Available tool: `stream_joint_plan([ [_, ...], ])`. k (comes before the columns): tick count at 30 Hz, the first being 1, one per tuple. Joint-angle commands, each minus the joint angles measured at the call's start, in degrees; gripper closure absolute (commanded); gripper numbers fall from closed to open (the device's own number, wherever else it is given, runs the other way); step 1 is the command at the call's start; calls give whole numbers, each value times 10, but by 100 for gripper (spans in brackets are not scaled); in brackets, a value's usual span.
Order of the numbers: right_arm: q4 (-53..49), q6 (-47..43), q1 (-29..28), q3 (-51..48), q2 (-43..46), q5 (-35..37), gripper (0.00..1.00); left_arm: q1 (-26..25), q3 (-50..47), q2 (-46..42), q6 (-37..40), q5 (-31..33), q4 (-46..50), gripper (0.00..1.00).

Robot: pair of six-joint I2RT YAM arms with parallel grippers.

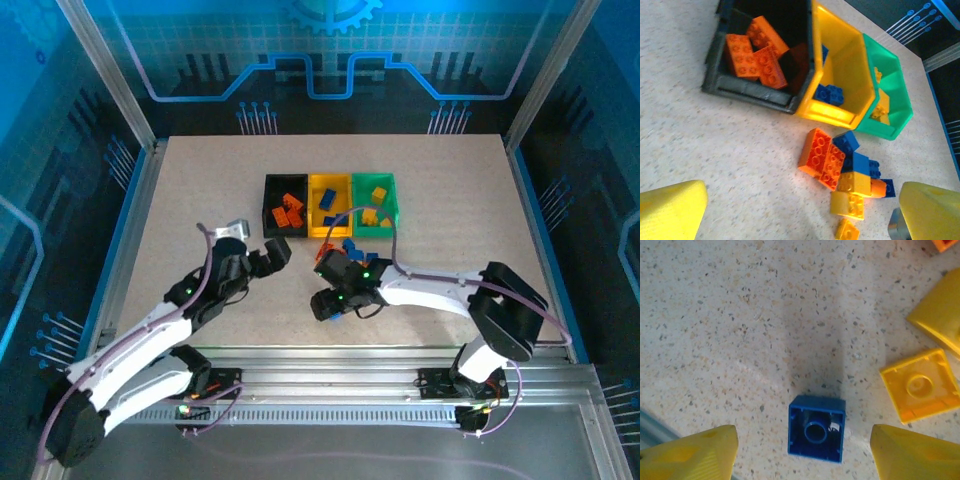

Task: Sort the legos into containers by color

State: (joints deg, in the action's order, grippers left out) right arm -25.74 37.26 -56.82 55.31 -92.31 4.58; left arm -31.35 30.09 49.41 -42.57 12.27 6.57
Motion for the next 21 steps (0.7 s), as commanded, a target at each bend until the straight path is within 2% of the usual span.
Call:
stream_joint_plan([
  [1, -33, 8, -15, 32, -44, 46, 32, -2, -33, -52, -35, 31, 31, 1],
  [7, -46, 20, -27, 49, -88, 51, 38, -1, -58, -77, -51, 40, 42, 1],
  [11, -47, 26, -32, 54, -101, 56, 50, -2, -63, -78, -56, 42, 45, 1],
  [15, -39, 21, -32, 54, -71, 75, 60, -2, -64, -79, -52, 38, 41, 1],
  [21, -25, -16, 4, 86, 4, 88, 66, -1, -83, -78, -62, 18, 12, 1],
])
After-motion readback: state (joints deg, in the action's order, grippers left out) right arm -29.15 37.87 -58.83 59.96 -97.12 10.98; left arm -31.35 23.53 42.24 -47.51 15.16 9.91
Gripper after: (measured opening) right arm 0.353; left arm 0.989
